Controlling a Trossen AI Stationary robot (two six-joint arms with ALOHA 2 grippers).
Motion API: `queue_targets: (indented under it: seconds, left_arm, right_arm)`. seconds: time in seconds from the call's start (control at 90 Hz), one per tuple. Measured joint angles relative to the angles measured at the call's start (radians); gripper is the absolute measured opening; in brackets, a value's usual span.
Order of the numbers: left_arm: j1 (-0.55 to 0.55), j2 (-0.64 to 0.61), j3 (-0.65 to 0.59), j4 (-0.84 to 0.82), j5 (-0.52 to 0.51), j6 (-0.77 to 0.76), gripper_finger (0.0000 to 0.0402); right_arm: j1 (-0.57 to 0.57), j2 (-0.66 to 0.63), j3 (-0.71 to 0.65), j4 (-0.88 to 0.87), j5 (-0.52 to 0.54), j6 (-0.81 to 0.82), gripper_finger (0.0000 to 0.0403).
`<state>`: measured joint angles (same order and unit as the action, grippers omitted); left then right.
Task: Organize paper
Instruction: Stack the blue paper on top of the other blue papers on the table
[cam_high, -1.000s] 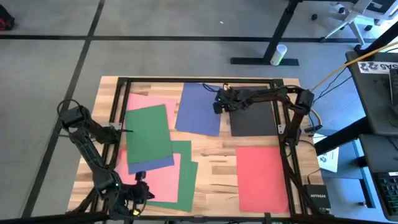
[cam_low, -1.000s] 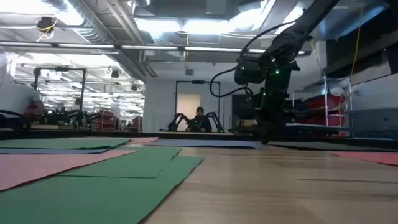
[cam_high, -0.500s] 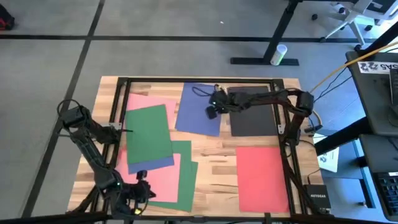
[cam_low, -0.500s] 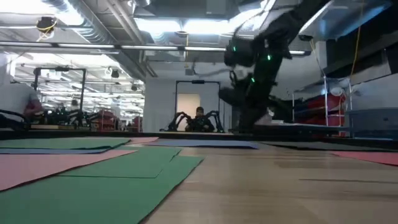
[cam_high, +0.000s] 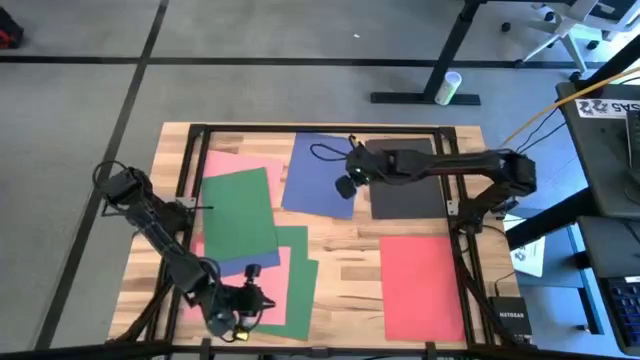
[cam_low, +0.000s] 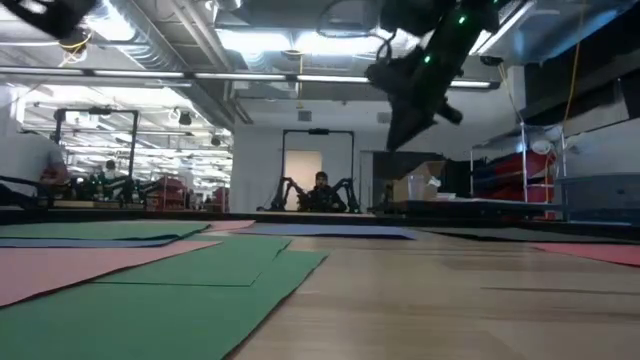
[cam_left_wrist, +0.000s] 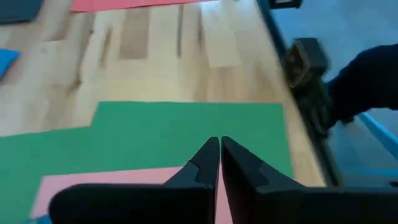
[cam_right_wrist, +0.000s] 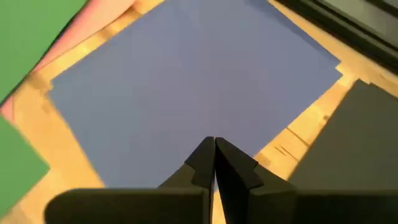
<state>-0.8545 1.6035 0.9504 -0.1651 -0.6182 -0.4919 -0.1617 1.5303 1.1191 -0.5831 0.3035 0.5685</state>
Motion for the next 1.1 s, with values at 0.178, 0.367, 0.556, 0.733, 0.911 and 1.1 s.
queue_targets:
  seconds: [0.178,0.367,0.556,0.733,0.911,1.1]
  left_arm:
    - [0.054,0.0,0.0,-0.016,0.039,0.04,0.0]
    - [0.136,0.0,0.0,-0.006,0.116,0.127,0.0]
    - [0.24,0.0,0.0,-0.007,0.223,0.239,0.0]
    - [0.346,0.0,0.0,-0.028,0.276,0.347,0.0]
    - [0.456,0.0,0.0,-0.201,0.278,0.348,0.0]
    - [0.577,0.0,0.0,-0.484,0.272,0.207,0.0]
  right_arm:
    - [0.079,-0.037,0.0,-0.045,0.028,-0.03,0.0]
    - [0.176,-0.037,0.0,-0.093,0.028,-0.054,0.0]
    - [0.284,-0.037,0.0,-0.095,0.075,-0.059,0.0]
    - [0.368,-0.037,0.0,-0.095,0.135,-0.072,0.0]
    - [0.43,-0.037,0.0,-0.095,0.205,-0.072,0.0]
    - [0.465,-0.037,0.0,-0.088,0.275,-0.072,0.0]
